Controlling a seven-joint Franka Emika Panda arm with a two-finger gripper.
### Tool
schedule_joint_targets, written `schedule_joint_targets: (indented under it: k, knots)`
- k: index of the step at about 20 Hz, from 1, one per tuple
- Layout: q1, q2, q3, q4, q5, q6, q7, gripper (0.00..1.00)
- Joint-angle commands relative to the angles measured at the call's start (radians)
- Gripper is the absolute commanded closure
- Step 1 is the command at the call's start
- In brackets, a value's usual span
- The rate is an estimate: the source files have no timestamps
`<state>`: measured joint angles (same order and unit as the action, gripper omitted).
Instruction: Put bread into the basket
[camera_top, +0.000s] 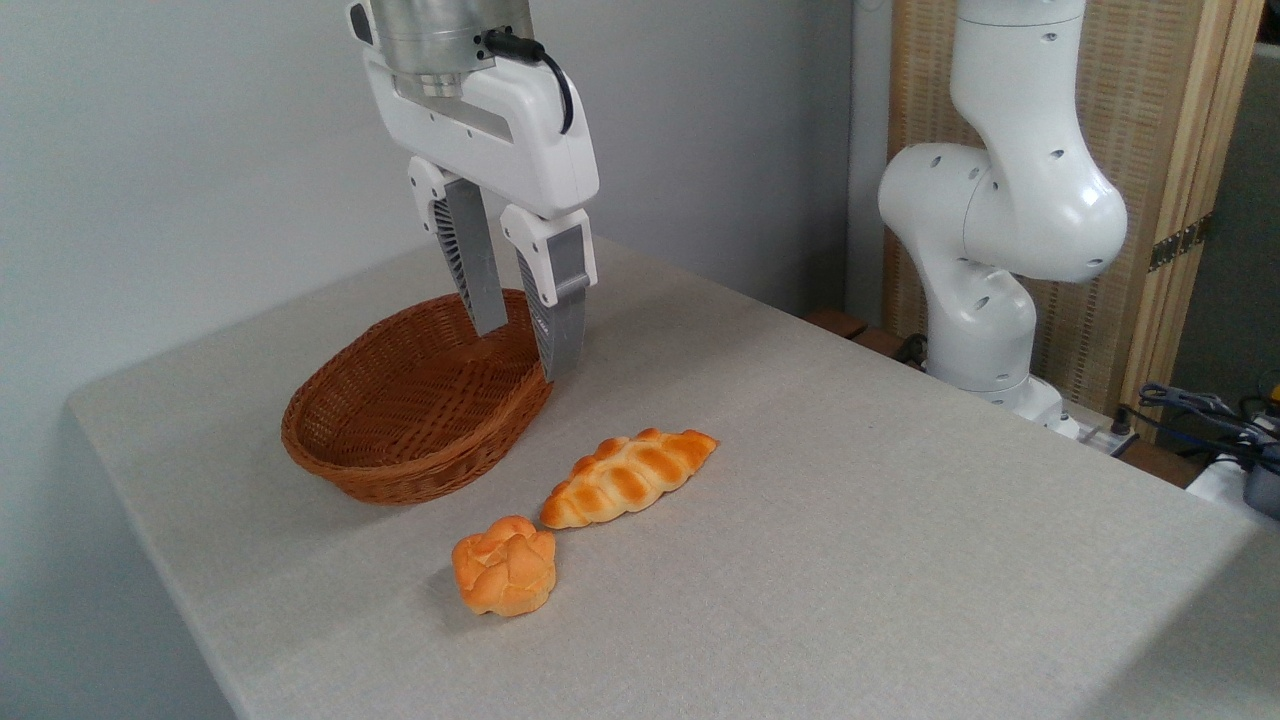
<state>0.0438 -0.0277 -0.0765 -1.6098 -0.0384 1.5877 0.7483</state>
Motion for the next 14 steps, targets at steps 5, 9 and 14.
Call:
schedule_joint_targets:
  k: [5,9,14]
  knots:
    - [0.004,0.009,0.009,0.016,0.012,0.001,-0.009,0.00]
    - [0.004,0.009,0.009,0.014,0.012,0.001,-0.009,0.00]
    - [0.005,-0.007,0.009,-0.065,0.012,0.094,-0.007,0.00]
